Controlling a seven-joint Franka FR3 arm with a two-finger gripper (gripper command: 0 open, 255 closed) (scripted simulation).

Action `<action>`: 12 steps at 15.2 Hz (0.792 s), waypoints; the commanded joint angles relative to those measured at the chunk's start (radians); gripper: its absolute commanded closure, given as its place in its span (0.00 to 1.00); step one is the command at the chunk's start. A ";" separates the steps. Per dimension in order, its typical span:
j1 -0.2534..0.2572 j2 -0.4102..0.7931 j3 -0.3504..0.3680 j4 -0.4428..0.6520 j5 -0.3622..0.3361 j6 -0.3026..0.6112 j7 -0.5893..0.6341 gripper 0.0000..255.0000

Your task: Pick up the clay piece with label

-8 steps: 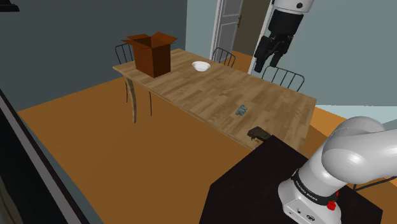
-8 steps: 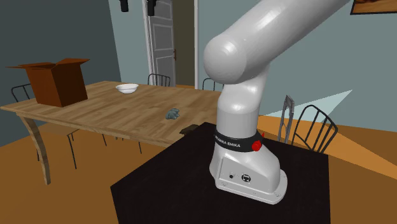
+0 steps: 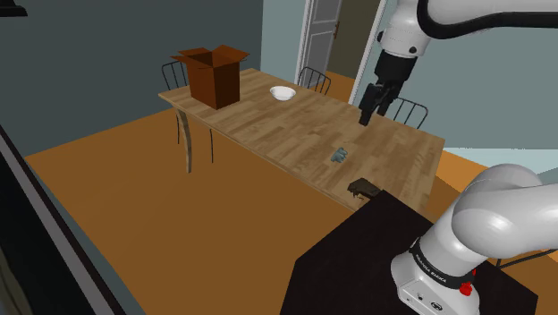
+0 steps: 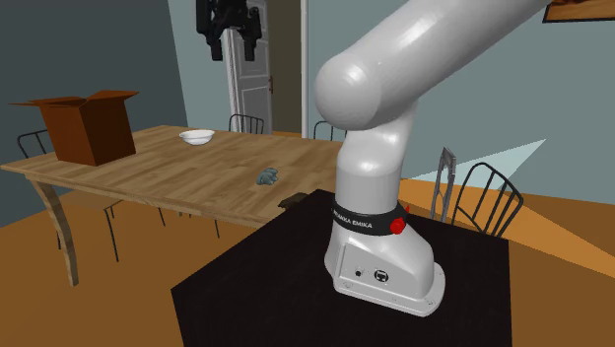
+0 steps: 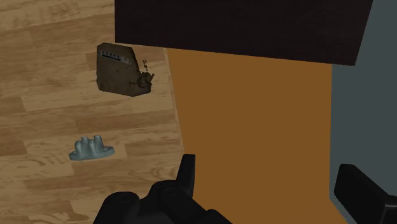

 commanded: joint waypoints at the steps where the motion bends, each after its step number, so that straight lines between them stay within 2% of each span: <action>1: -0.006 -0.013 -0.023 -0.071 -0.023 0.054 -0.039 0.00; 7: -0.038 0.014 -0.102 -0.229 -0.101 0.227 -0.152 0.00; 12: -0.079 0.098 -0.176 -0.326 -0.180 0.401 -0.246 0.00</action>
